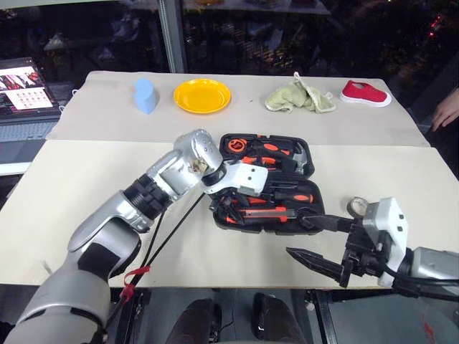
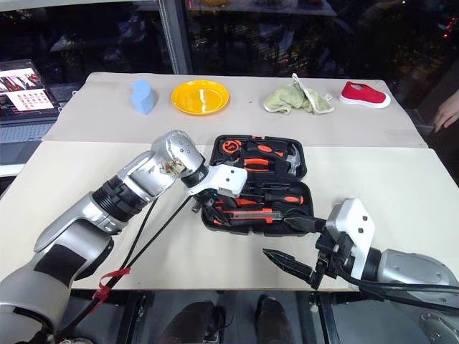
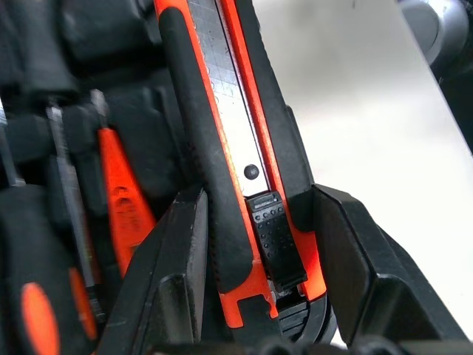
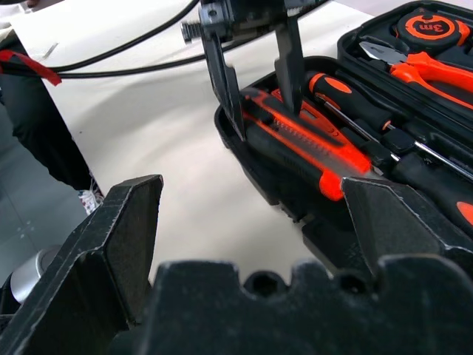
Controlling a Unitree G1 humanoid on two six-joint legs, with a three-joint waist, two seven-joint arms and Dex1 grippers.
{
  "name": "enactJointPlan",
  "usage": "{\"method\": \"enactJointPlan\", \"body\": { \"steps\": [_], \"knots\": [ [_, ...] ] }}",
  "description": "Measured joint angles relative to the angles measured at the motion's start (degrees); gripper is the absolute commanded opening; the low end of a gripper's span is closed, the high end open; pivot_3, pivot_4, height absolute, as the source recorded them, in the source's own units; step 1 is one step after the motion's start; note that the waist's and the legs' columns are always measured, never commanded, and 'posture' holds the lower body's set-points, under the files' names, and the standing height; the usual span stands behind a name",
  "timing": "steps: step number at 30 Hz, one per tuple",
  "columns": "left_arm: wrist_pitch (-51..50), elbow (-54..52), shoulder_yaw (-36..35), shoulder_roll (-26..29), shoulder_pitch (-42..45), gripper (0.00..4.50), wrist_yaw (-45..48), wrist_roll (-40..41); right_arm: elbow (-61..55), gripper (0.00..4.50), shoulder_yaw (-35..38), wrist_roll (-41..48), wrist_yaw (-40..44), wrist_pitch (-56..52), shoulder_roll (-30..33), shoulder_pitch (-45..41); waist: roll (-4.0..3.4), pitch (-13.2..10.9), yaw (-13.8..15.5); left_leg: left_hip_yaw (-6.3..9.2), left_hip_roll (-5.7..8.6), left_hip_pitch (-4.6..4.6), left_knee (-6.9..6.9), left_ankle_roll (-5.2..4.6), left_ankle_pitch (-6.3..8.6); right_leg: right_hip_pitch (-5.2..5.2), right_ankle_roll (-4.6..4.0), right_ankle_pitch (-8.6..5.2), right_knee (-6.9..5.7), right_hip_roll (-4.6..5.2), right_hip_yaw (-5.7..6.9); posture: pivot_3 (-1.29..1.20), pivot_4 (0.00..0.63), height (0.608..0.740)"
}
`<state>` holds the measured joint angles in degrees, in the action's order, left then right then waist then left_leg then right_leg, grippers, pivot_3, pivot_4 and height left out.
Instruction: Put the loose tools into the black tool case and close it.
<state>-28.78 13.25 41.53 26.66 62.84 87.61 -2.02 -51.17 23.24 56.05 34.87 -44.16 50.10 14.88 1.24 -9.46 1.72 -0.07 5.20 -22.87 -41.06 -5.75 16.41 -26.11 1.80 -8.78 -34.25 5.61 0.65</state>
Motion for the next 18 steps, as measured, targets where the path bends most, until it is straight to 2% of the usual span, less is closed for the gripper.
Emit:
{"method": "enactJointPlan", "body": {
  "steps": [11,13,17,18],
  "knots": [
    [2.0,1.8,0.0,-1.4,0.0,1.68,-0.7,-2.9,-0.5,4.5,-0.2,1.1,-2.8,0.0,-0.2,-0.2,-0.02,0.0,0.4,-0.03,0.01,-0.05,-0.11,0.22,-0.12,-0.05,0.01,0.01,-0.01,-0.04,0.01,0.0,0.15,0.74],
    [2.3,1.8,0.0,-1.4,-0.1,2.66,-0.5,-3.1,-0.5,4.5,-0.3,1.1,-2.9,0.0,-0.2,-0.4,-0.02,0.0,0.4,-0.03,0.01,-0.05,-0.11,0.22,-0.12,-0.04,0.01,0.01,-0.01,-0.04,0.01,0.0,0.15,0.74],
    [0.7,1.9,-0.8,-1.2,0.0,3.79,0.2,-3.0,-0.5,4.5,-0.4,1.1,-2.9,0.1,-0.2,-0.7,-0.02,0.0,0.4,-0.03,0.01,-0.05,-0.11,0.22,-0.12,-0.04,0.02,0.01,-0.02,-0.05,0.02,0.0,0.15,0.74],
    [-0.2,1.9,-1.7,-1.1,0.0,4.28,1.1,-2.2,-0.4,4.5,-0.5,1.1,-2.9,0.1,-0.2,-0.7,-0.02,0.0,0.4,-0.03,0.01,-0.05,-0.11,0.2,-0.11,-0.04,0.02,0.01,-0.01,-0.06,0.02,0.0,0.15,0.74]
  ]
}}
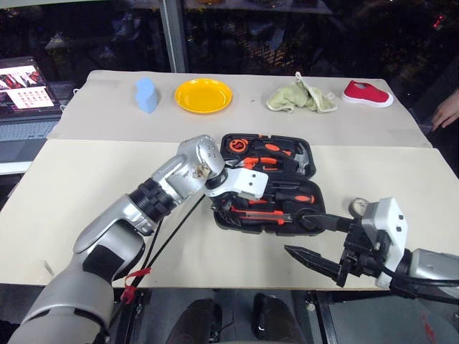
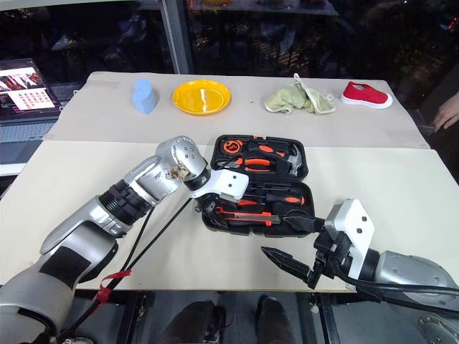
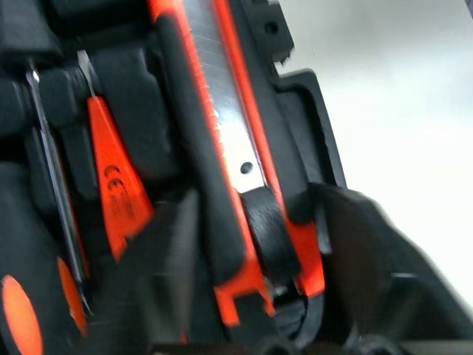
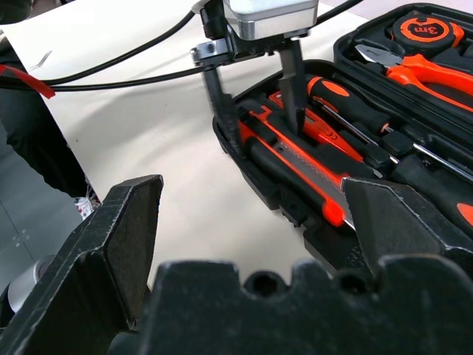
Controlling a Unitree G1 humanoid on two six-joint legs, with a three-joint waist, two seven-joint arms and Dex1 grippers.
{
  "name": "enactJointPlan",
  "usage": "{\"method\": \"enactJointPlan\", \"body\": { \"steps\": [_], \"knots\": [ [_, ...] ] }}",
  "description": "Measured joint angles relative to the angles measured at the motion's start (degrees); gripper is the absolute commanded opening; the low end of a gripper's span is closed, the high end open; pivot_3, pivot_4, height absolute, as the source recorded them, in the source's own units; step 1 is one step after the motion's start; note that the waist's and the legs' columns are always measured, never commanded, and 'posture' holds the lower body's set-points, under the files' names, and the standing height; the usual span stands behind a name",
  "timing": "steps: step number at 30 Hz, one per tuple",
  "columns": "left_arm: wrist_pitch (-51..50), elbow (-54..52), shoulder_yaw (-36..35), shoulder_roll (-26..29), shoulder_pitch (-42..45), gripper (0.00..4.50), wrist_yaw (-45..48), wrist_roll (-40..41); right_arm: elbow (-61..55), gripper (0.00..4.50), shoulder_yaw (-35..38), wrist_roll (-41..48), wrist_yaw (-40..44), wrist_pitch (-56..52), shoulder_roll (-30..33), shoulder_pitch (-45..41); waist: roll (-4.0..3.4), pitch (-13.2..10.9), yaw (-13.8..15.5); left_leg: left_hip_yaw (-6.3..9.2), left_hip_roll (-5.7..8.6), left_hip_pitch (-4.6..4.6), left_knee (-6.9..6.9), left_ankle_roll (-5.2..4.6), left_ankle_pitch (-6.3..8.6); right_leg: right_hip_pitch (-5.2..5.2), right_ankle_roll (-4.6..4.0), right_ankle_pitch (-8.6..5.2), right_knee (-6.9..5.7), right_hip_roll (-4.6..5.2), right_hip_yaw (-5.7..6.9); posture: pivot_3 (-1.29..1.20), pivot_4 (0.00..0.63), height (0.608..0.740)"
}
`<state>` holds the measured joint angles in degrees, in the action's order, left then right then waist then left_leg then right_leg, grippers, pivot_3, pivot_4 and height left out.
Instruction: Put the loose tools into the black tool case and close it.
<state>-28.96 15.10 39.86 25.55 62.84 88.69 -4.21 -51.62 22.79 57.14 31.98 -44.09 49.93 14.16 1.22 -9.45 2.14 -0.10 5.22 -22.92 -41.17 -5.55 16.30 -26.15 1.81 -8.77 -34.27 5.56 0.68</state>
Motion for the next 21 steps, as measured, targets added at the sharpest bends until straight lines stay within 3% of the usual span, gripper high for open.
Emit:
{"method": "enactJointPlan", "body": {
  "steps": [1,7,11,16,19,20,21],
  "knots": [
    [-0.2,0.0,-0.4,0.0,0.0,4.46,0.5,0.4,0.0,4.5,0.0,0.0,0.0,0.0,0.0,0.0,0.0,0.0,0.0,0.0,0.0,-0.01,0.0,0.0,0.0,-0.01,0.0,0.0,0.01,0.0,0.01,0.0,0.15,0.74],
    [-2.2,0.1,-5.7,1.3,1.6,4.46,1.0,2.5,0.1,4.5,0.0,-0.1,0.3,0.0,0.0,0.1,0.0,0.0,0.0,0.0,0.0,0.0,-0.05,0.0,0.0,0.01,0.01,0.0,0.0,-0.01,0.02,0.0,0.15,0.74],
    [-1.4,1.6,-8.6,0.6,1.1,3.37,-1.0,3.7,0.2,4.5,0.0,-0.1,0.3,0.0,0.0,0.5,-0.01,0.0,0.1,0.0,0.0,0.01,-0.09,0.0,0.0,0.03,0.01,0.01,-0.03,-0.01,0.02,0.0,0.15,0.74],
    [1.9,1.6,-9.2,1.8,-3.9,1.31,-1.3,4.2,0.2,4.5,0.3,0.0,0.3,0.0,0.0,0.7,-0.01,0.0,0.0,-0.01,0.0,0.0,-0.09,0.02,-0.01,-0.01,0.0,0.01,-0.06,-0.01,-0.01,0.0,0.15,0.74],
    [2.6,1.4,-9.2,2.4,-4.9,0.34,-1.3,4.2,0.3,4.5,0.4,0.4,0.3,0.0,0.0,0.7,-0.01,0.0,0.0,0.0,0.0,0.01,-0.11,0.03,-0.01,0.0,0.0,0.01,-0.09,0.0,-0.01,0.0,0.15,0.74],
    [2.8,1.3,-9.2,2.6,-5.1,0.06,-1.4,4.2,0.3,4.5,0.4,0.4,0.3,0.0,0.0,0.7,-0.01,0.0,0.1,0.0,0.0,0.01,-0.12,0.02,-0.01,0.01,0.0,0.01,-0.09,0.01,0.0,0.0,0.15,0.74],
    [2.9,1.2,-9.2,3.0,-5.3,0.06,-1.5,4.1,0.3,4.5,0.5,0.4,0.3,0.0,0.1,0.6,-0.01,0.0,0.1,0.0,0.0,0.01,-0.12,0.02,0.0,0.02,0.0,0.01,-0.09,0.02,0.0,0.0,0.15,0.74]
  ]
}}
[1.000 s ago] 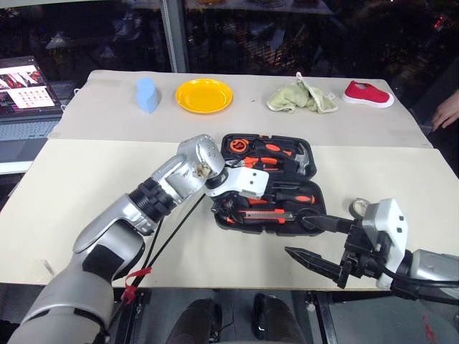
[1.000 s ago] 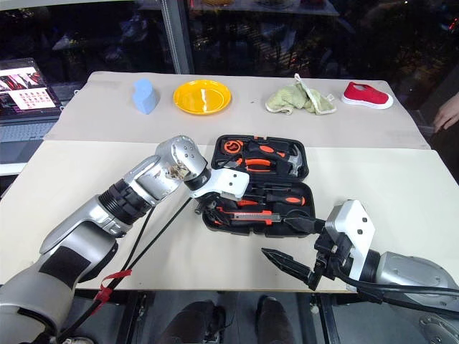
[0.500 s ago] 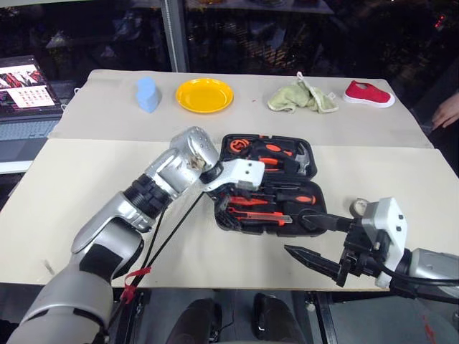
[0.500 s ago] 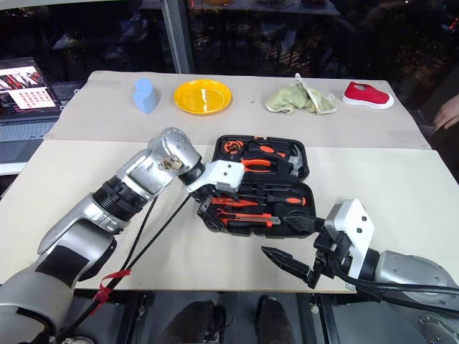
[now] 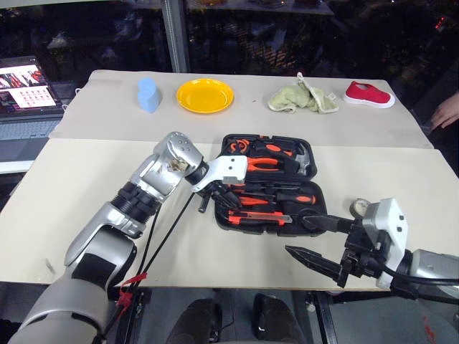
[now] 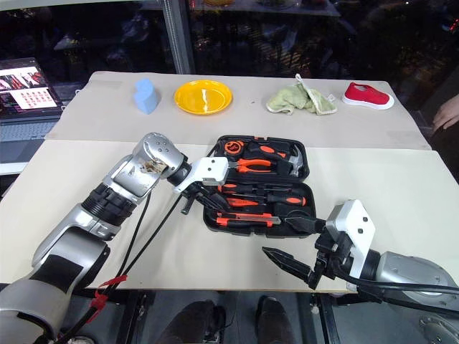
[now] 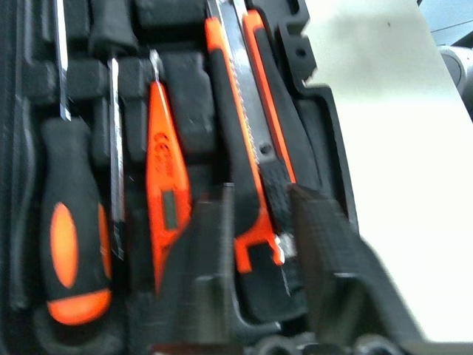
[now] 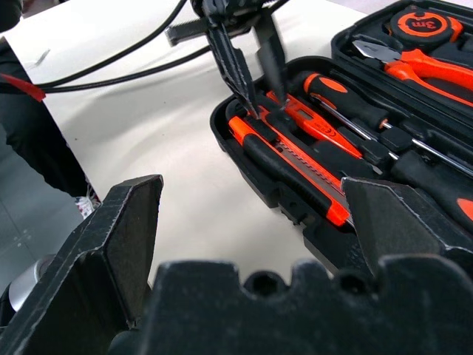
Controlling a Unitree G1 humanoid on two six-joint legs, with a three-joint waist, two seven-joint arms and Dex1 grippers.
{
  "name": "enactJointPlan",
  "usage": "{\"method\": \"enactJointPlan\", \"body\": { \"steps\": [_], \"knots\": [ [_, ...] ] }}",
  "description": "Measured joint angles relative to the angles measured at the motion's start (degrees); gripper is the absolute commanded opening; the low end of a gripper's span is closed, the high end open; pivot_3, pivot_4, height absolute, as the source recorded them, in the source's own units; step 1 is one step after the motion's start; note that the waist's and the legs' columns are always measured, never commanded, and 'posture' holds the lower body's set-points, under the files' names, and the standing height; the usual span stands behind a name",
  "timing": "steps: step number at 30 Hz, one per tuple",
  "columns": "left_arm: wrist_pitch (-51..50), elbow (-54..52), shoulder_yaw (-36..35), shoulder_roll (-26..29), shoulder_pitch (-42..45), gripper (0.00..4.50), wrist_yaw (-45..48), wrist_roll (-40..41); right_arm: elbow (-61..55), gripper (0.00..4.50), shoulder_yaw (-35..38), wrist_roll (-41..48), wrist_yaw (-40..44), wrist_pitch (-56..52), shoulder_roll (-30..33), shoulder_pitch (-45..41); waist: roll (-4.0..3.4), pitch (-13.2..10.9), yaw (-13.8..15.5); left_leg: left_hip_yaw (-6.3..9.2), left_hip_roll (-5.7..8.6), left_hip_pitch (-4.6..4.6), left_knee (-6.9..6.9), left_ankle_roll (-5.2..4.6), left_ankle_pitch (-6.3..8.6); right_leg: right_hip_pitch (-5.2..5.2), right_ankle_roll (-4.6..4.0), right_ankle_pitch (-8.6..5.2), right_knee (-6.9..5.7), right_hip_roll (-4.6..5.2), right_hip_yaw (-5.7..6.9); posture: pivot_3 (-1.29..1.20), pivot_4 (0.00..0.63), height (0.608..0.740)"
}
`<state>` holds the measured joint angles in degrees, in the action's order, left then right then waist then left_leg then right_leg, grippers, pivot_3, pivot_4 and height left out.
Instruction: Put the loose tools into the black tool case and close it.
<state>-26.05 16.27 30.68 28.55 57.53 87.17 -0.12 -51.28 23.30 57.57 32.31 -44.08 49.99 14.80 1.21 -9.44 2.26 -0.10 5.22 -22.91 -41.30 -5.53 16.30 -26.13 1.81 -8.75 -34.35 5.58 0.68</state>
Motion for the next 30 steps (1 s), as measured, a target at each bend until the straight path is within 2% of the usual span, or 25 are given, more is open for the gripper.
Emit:
{"method": "enactJointPlan", "body": {
  "steps": [10,20,30],
  "knots": [
    [1.3,0.0,0.0,0.6,-0.8,0.06,0.3,-0.2,0.0,4.5,0.1,0.1,0.0,0.0,0.2,0.2,0.0,0.0,0.0,0.0,0.0,0.0,0.0,0.0,0.0,-0.01,0.0,0.0,-0.01,-0.01,0.0,0.0,0.15,0.74],
    [5.3,-0.2,-0.1,4.7,-0.8,0.06,1.8,-2.2,0.0,4.5,0.2,0.0,0.1,0.0,0.2,0.4,0.0,0.0,-0.1,-0.01,0.0,0.01,-0.02,-0.01,0.0,-0.01,0.0,0.0,-0.05,0.0,-0.01,0.0,0.15,0.74],
    [9.9,-0.8,1.5,4.1,-2.5,0.06,1.0,-5.1,0.1,4.5,-0.2,0.0,0.1,0.0,0.2,-0.1,-0.02,0.0,0.0,-0.01,0.01,0.03,-0.02,-0.01,0.01,0.01,0.0,0.0,-0.06,0.01,-0.01,0.0,0.15,0.74]
  ]
}}
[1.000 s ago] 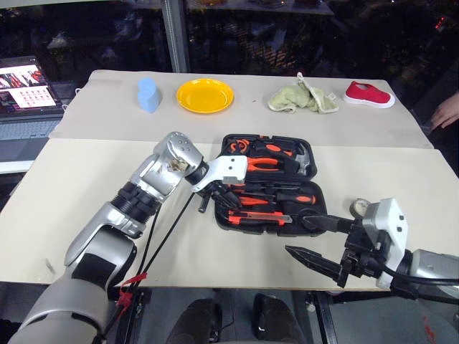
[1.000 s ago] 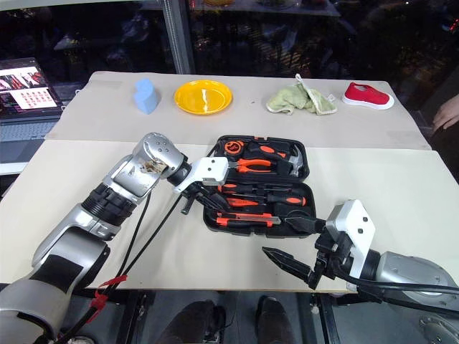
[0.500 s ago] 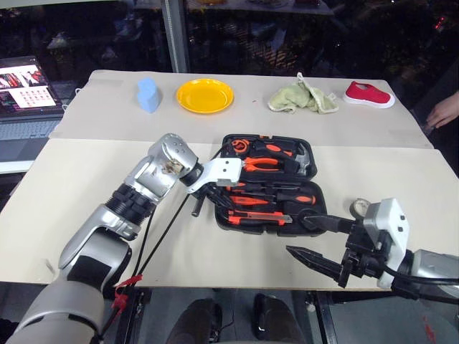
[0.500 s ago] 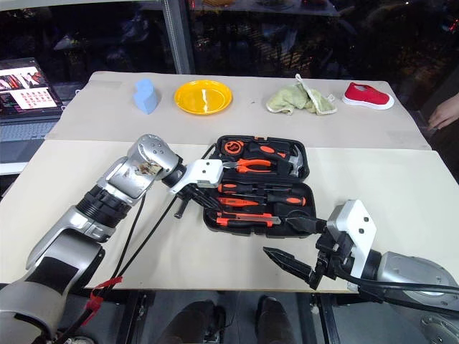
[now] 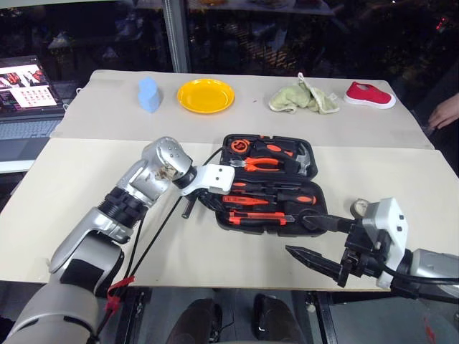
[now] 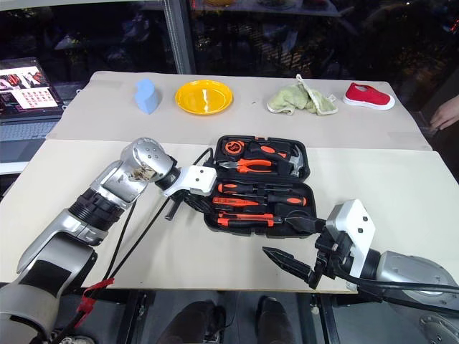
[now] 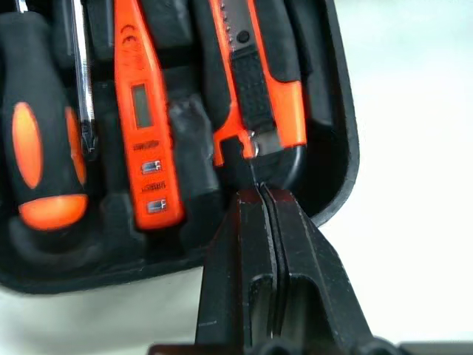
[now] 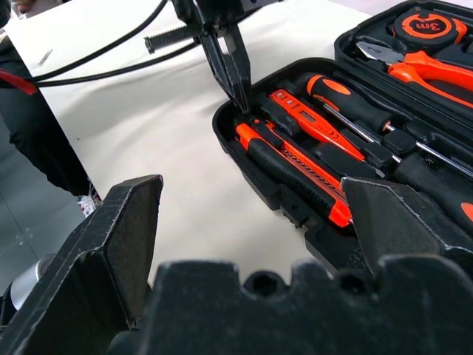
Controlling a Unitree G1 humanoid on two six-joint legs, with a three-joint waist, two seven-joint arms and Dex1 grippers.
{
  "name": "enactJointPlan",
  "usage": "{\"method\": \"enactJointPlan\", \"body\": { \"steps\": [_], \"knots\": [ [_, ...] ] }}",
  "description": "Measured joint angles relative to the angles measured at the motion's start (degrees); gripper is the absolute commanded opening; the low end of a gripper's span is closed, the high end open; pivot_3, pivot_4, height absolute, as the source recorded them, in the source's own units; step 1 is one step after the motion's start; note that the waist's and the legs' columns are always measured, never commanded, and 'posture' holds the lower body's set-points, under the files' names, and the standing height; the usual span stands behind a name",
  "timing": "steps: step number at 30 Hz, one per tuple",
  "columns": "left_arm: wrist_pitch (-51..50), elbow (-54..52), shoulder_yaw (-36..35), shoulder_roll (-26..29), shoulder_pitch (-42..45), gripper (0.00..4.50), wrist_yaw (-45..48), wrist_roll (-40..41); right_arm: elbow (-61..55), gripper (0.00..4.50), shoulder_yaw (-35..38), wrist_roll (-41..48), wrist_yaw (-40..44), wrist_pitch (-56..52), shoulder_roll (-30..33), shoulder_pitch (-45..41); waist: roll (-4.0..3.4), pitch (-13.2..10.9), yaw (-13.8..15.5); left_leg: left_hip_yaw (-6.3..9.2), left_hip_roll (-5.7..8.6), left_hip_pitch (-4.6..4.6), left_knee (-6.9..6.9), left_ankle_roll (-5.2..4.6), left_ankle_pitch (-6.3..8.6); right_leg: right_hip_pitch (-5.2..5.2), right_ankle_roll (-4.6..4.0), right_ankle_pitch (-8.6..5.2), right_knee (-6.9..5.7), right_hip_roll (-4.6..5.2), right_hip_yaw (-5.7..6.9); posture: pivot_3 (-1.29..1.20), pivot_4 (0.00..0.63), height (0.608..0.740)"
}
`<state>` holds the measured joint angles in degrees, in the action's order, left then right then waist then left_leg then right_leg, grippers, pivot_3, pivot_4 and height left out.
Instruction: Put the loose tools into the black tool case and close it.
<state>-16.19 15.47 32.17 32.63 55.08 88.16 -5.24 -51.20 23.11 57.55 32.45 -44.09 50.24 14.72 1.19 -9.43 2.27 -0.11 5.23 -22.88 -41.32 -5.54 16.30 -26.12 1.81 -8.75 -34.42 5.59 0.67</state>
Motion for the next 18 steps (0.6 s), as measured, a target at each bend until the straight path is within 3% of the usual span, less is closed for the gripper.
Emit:
{"method": "enactJointPlan", "body": {
  "steps": [8,18],
  "knots": [
    [2.1,0.6,0.1,-0.9,0.0,0.06,-1.0,-1.2,0.0,4.5,0.0,0.0,-0.1,0.0,0.0,0.7,-0.01,0.0,0.0,0.0,0.0,0.02,-0.04,0.0,0.0,0.02,0.0,0.0,-0.05,0.0,0.01,0.0,0.15,0.74],
    [-1.3,1.0,-4.1,-4.9,4.7,0.06,3.4,7.0,-0.1,4.5,0.0,0.0,-0.3,0.0,0.0,1.9,-0.01,0.0,0.1,0.0,0.0,-0.01,-0.21,-0.06,0.03,0.05,0.01,-0.01,-0.12,0.0,0.03,0.0,0.15,0.74]
  ]
}}
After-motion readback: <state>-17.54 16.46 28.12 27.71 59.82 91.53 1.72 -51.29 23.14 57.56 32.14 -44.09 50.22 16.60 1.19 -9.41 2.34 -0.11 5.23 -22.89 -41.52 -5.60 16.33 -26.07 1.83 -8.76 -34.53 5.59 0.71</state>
